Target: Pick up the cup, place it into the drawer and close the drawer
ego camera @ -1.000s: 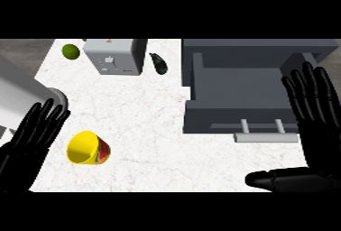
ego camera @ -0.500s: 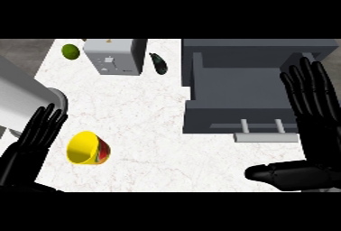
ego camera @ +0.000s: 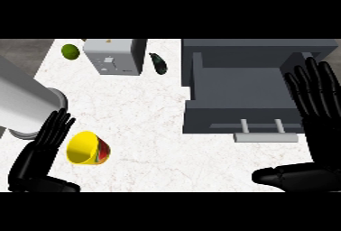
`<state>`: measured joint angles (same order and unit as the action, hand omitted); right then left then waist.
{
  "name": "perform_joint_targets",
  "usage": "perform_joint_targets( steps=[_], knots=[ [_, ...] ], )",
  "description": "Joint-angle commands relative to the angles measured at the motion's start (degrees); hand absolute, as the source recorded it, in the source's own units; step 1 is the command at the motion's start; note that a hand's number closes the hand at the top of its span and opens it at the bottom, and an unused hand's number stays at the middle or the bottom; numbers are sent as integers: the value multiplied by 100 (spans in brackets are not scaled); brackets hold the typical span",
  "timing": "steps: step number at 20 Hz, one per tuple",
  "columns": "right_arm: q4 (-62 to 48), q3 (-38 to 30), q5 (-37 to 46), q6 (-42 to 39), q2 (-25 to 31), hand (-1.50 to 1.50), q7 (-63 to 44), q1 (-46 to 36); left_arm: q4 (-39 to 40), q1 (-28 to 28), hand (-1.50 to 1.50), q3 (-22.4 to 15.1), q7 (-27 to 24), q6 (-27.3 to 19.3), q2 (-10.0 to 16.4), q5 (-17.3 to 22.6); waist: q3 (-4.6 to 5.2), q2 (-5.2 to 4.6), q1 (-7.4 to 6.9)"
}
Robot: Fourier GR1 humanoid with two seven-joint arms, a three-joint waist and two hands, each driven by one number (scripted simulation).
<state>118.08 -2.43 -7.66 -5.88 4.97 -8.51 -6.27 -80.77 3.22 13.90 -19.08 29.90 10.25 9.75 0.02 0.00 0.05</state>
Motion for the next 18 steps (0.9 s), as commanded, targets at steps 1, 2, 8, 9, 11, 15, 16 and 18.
perform_joint_targets(
  steps=[1, 2, 8, 9, 11, 15, 16, 18],
  knots=[
    [-258, 185, 277, 50, -139, -150, 288, -9, 338, 95, -150, -40, -440, -29, -35, -327, -1, 1, -13],
    [14, -163, -199, 20, 67, -150, -259, -268, 777, -125, -150, -79, -741, -71, -65, -501, 0, 0, -2],
    [-142, -244, -252, -183, 127, -150, 9, -97, 2085, -510, -150, -24, -1743, 27, 102, -861, 1, -7, 9],
    [49, -209, -234, -86, 34, -150, -31, 29, 1964, -561, -150, 81, -1237, 58, 282, -667, -1, -1, 3],
    [167, 241, 201, 77, -215, -150, 86, 188, 1783, -542, -150, -58, -1234, -275, -77, -694, -1, 1, -1],
    [-218, -83, -1, 83, 46, -150, -335, -497, 2802, -1137, -150, 97, -1703, -331, 158, -824, 1, -6, 4],
    [-111, -152, -162, -278, 91, -150, 154, 123, 3077, -1005, -150, 12, -2168, -291, 181, -1019, 0, -4, 16],
    [-189, 85, 69, -53, -60, -150, -24, -124, 2917, -975, -150, 80, -1835, -217, 283, -775, -1, -1, -2]
  ],
)
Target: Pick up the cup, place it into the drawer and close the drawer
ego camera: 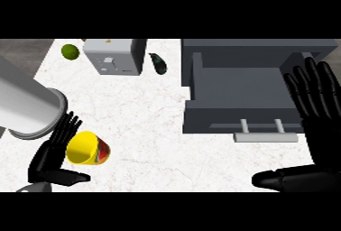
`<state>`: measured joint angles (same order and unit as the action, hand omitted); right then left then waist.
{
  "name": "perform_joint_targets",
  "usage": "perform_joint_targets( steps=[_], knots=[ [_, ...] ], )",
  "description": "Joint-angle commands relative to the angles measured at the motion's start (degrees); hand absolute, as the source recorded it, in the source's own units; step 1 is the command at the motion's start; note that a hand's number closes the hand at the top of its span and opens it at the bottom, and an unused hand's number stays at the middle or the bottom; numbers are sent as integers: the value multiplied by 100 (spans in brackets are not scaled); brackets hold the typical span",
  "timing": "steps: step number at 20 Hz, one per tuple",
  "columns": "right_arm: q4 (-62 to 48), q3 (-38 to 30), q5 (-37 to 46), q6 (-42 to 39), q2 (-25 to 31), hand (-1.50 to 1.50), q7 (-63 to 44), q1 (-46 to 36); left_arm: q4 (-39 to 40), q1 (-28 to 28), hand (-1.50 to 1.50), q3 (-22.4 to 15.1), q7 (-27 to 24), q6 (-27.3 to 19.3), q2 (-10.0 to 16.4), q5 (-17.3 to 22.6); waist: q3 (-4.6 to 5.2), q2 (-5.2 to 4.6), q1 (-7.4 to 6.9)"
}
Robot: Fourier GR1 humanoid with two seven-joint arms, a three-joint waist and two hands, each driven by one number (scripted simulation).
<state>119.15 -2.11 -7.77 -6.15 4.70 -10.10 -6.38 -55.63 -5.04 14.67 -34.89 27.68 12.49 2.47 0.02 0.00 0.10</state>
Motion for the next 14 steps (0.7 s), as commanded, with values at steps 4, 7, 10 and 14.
perform_joint_targets(
  steps=[4, 7, 10, 14],
  knots=[
    [95, 430, 324, -13, -197, -150, 218, 244, 1717, -645, -150, 135, -1103, 101, 410, -289, 5, -10, 38],
    [135, -131, -271, -42, 74, -150, -306, -145, 1895, -621, -150, -9, -1496, 226, 504, -412, 5, -11, 33],
    [117, 520, 611, 298, -289, -150, -27, -13, 1643, -492, -150, -173, -1241, 218, 436, -379, 2, -3, 0],
    [304, 330, 187, 202, -180, -150, -366, -109, 2207, -777, -150, -230, -1801, 157, 320, -449, 7, -9, 31]
  ],
)
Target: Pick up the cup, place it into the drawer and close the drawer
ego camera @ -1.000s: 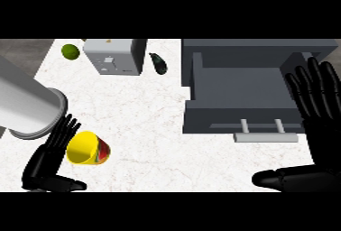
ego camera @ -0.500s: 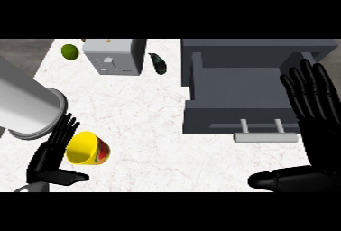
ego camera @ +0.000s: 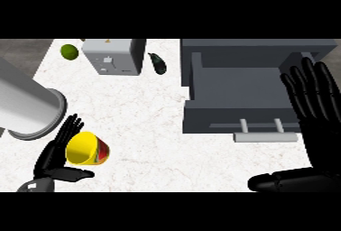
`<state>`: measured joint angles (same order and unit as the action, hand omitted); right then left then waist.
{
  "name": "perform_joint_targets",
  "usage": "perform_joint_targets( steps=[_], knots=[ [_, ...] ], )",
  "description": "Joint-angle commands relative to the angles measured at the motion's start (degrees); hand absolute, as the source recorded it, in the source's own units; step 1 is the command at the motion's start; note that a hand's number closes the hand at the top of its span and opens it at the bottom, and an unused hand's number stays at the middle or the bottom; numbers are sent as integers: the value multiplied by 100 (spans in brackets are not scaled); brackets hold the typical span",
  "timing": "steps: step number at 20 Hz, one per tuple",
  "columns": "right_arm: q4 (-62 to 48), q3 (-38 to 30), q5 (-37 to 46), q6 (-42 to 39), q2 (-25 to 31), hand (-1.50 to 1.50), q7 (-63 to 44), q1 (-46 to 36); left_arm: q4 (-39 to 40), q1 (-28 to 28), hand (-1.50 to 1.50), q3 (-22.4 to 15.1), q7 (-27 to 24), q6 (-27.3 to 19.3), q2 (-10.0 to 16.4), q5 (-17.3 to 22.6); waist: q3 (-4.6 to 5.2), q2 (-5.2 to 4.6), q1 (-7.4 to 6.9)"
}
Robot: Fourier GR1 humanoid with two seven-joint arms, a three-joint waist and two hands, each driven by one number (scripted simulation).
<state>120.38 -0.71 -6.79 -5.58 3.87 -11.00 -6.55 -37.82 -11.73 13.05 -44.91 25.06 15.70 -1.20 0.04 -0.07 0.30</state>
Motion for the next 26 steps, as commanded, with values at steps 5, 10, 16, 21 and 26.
perform_joint_targets(
  steps=[5, 10, 16, 21, 26],
  knots=[
    [-106, -328, -349, -369, 237, -150, 250, 190, 1110, -589, -150, -6, -870, 439, 20, -4, 6, -14, 51],
    [4, -135, -159, 138, 17, -150, -325, -335, 523, -463, -150, -51, -147, 689, -94, 356, -2, 14, -48],
    [-170, -191, -261, -15, 82, -150, -239, -310, 1324, -523, -150, -257, -976, 910, -319, 151, 10, -20, 11],
    [73, -206, -230, -148, 115, -150, 1, 91, 1053, -502, -150, -305, -691, 1329, -347, 406, 1, 8, -10],
    [106, -124, -151, 87, 48, -150, -368, -177, 1147, -631, 150, -363, -955, 1661, -247, 473, 13, -10, 27]
  ],
)
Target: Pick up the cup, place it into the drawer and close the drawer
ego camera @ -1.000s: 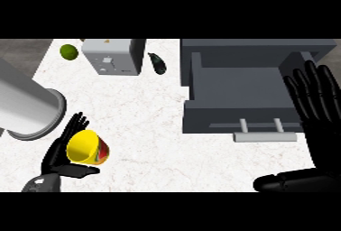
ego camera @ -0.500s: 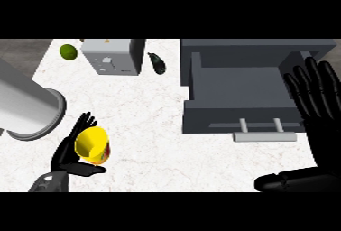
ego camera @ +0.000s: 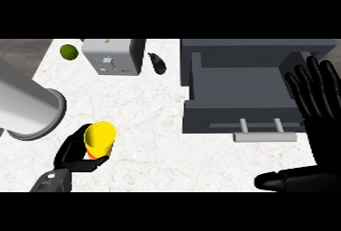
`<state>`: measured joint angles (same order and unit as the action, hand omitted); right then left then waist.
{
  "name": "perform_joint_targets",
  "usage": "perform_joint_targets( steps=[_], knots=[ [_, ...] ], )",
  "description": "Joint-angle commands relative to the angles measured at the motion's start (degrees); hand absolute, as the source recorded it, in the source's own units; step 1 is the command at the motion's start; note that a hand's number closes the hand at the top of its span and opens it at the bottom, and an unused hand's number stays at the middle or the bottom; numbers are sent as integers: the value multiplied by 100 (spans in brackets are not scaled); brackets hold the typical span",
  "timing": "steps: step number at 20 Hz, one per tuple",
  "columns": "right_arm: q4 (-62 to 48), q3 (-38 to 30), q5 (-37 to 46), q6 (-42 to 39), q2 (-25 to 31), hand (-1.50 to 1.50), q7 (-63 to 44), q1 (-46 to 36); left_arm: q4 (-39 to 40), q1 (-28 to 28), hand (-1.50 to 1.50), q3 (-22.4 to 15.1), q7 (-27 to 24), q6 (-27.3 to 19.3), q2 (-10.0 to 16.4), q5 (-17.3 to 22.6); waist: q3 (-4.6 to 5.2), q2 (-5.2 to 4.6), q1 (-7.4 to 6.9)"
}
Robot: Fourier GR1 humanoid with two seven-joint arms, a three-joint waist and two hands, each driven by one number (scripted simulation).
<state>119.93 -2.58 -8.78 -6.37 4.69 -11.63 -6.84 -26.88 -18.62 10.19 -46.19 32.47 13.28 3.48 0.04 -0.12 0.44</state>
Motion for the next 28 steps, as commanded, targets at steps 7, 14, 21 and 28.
perform_joint_targets(
  steps=[7, 14, 21, 28],
  knots=[
    [230, -66, -171, -97, 58, -150, -39, 135, -157, -1, 150, -98, -1359, 258, -71, -5, 9, -4, 43],
    [149, 254, 216, -2, -136, -150, 146, 323, -604, 46, 150, 497, -1143, -1381, -550, 565, -3, 19, -40],
    [143, 134, 81, -171, -105, -150, 346, 613, -1669, 188, 150, 350, -1002, -1415, -797, 794, -7, 27, -52],
    [-159, 9, 139, 20, -62, -150, 167, 23, -3652, 519, 150, -346, 493, -1602, -933, 792, -7, 27, -86]
  ],
)
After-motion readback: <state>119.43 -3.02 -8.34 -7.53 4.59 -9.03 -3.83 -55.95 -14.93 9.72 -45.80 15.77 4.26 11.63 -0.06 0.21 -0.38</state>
